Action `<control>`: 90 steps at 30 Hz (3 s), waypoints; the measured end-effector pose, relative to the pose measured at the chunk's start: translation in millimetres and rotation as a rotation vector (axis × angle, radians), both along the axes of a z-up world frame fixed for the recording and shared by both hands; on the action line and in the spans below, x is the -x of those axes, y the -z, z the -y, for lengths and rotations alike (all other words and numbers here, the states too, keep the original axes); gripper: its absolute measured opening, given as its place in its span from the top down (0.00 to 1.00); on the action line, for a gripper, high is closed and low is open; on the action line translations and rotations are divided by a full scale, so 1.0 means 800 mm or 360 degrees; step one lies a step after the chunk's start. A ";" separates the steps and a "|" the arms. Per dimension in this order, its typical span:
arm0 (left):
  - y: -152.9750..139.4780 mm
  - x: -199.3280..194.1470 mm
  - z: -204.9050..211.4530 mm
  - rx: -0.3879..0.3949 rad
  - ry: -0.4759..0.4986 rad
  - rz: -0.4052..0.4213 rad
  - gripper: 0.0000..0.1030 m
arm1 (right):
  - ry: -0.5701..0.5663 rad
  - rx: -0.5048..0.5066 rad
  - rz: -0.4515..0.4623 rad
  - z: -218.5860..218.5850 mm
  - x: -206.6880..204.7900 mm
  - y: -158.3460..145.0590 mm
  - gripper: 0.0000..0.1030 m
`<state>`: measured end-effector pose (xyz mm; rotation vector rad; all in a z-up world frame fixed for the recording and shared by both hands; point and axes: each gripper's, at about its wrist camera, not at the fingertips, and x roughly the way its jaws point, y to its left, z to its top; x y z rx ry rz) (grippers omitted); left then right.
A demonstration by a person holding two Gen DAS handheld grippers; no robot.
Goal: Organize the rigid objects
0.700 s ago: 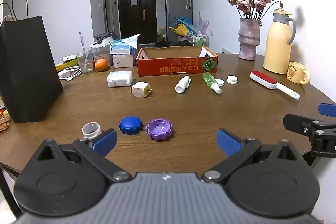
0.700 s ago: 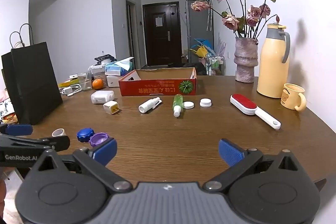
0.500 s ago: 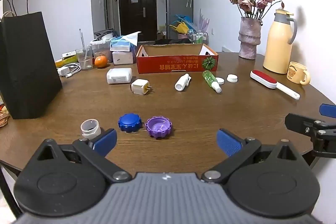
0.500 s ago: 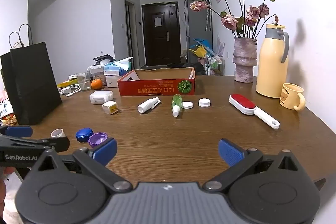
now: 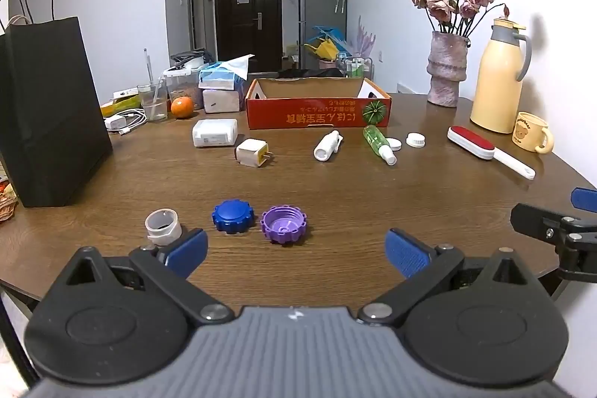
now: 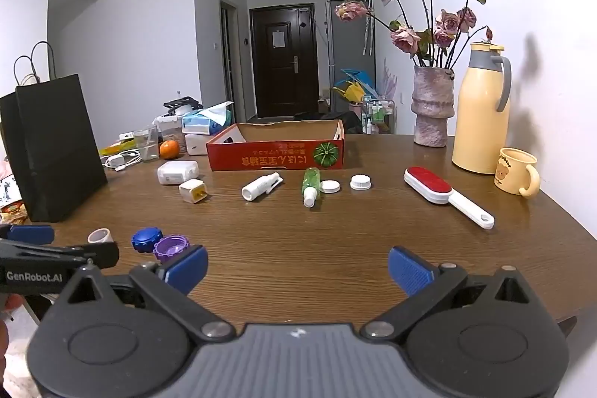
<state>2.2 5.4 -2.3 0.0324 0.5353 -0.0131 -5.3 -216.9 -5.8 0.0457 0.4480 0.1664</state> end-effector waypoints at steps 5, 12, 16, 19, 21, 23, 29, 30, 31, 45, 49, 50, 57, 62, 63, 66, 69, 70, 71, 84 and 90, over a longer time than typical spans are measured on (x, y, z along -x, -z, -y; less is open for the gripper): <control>0.000 -0.001 -0.001 0.0003 -0.0005 -0.0002 0.00 | -0.0007 0.0003 0.0001 0.001 0.001 0.000 0.00; 0.001 -0.002 -0.002 0.0004 -0.0001 -0.0001 0.00 | -0.0007 0.0005 0.0003 0.004 0.000 -0.001 0.00; 0.001 -0.001 -0.002 0.0005 -0.0002 -0.0001 0.00 | -0.0004 0.0007 0.0003 0.002 0.000 0.000 0.00; 0.000 -0.001 -0.002 0.0006 -0.0002 0.0000 0.00 | -0.0004 0.0009 0.0005 0.003 0.000 -0.001 0.00; 0.000 -0.001 -0.001 0.0004 -0.0002 0.0000 0.00 | -0.0004 0.0008 0.0004 0.001 0.000 -0.002 0.00; 0.000 -0.001 -0.001 0.0004 -0.0001 0.0000 0.00 | -0.0005 0.0009 0.0007 0.006 0.000 0.000 0.00; -0.001 -0.001 0.000 0.0008 0.0000 0.0002 0.00 | -0.0004 0.0011 0.0009 0.005 0.001 0.000 0.00; -0.001 -0.001 0.000 0.0007 -0.0001 0.0002 0.00 | -0.0005 0.0010 0.0009 0.006 0.001 0.000 0.00; -0.001 -0.001 0.000 0.0007 -0.0003 0.0003 0.00 | -0.0004 0.0011 0.0009 0.004 0.001 -0.001 0.00; -0.002 -0.001 -0.002 0.0013 -0.0005 0.0006 0.00 | -0.0006 0.0013 0.0011 0.006 0.001 -0.003 0.00; -0.002 -0.001 -0.003 0.0015 -0.0008 0.0007 0.00 | -0.0006 0.0014 0.0014 0.006 0.001 -0.002 0.00; -0.002 -0.001 -0.003 0.0014 -0.0007 0.0007 0.00 | -0.0006 0.0014 0.0013 0.006 0.001 -0.002 0.00; -0.002 -0.001 -0.004 0.0015 -0.0007 0.0007 0.00 | -0.0006 0.0015 0.0014 0.003 0.002 -0.001 0.00; -0.002 -0.002 -0.004 0.0014 -0.0004 0.0008 0.00 | -0.0006 0.0016 0.0014 0.005 0.002 0.000 0.00; -0.002 -0.002 -0.004 0.0014 -0.0004 0.0009 0.00 | -0.0006 0.0016 0.0014 0.004 0.002 0.000 0.00; -0.002 -0.002 -0.004 0.0015 -0.0005 0.0007 0.00 | -0.0005 0.0015 0.0015 0.004 0.003 0.000 0.00; -0.002 -0.002 -0.004 0.0015 -0.0004 0.0007 0.00 | -0.0005 0.0016 0.0015 0.002 0.003 0.001 0.00; -0.002 -0.002 -0.004 0.0015 -0.0005 0.0007 0.00 | -0.0005 0.0016 0.0015 0.003 0.003 0.001 0.00; -0.002 -0.002 -0.004 0.0016 -0.0004 0.0007 0.00 | -0.0004 0.0016 0.0015 0.003 0.003 0.001 0.00; 0.002 -0.007 -0.009 0.0025 -0.0013 -0.0005 0.00 | -0.0004 0.0017 0.0016 0.007 0.001 -0.007 0.00; 0.008 -0.021 -0.019 0.0035 -0.0043 -0.0003 0.00 | -0.0005 0.0003 0.0009 0.012 -0.017 0.000 0.00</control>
